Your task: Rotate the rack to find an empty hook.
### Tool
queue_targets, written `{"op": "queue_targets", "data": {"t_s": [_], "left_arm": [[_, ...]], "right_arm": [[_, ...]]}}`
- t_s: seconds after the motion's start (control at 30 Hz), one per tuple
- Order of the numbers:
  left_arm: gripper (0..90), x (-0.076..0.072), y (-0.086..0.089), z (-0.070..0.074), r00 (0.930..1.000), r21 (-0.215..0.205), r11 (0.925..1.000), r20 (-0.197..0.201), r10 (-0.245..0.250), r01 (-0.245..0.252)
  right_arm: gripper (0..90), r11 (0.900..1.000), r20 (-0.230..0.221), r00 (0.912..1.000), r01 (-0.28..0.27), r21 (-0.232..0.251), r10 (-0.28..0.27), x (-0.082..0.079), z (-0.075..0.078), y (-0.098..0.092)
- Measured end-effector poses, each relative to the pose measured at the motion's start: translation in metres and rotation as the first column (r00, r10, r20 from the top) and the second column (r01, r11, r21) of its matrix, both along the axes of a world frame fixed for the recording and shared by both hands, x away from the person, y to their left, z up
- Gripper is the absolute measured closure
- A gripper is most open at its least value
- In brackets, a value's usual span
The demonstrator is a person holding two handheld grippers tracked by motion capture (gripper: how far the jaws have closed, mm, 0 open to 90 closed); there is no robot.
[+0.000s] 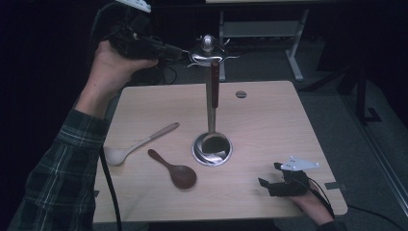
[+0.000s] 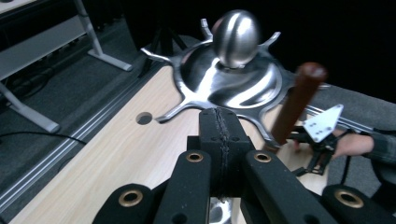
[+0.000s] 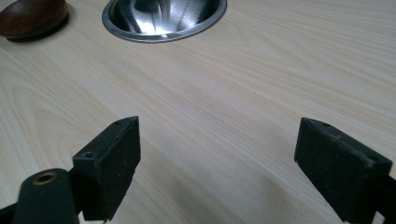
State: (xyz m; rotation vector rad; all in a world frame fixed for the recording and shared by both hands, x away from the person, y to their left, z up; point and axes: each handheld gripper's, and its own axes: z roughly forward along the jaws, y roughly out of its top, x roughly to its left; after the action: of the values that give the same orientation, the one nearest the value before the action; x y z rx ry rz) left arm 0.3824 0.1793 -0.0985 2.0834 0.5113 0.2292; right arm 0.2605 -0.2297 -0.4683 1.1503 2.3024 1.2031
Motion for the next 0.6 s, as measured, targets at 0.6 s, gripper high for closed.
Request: {"op": "queue_targets", "data": {"t_s": [0.6], "left_arm": [[90.0,-0.023,-0.022,-0.005,0.9982,0.036,0.9976,-0.008,-0.059,0.059]], "right_arm": [[13.9,1.000,-0.004,0.9999,-0.012,-0.005,0.012,0.005,-0.001,0.004]]}}
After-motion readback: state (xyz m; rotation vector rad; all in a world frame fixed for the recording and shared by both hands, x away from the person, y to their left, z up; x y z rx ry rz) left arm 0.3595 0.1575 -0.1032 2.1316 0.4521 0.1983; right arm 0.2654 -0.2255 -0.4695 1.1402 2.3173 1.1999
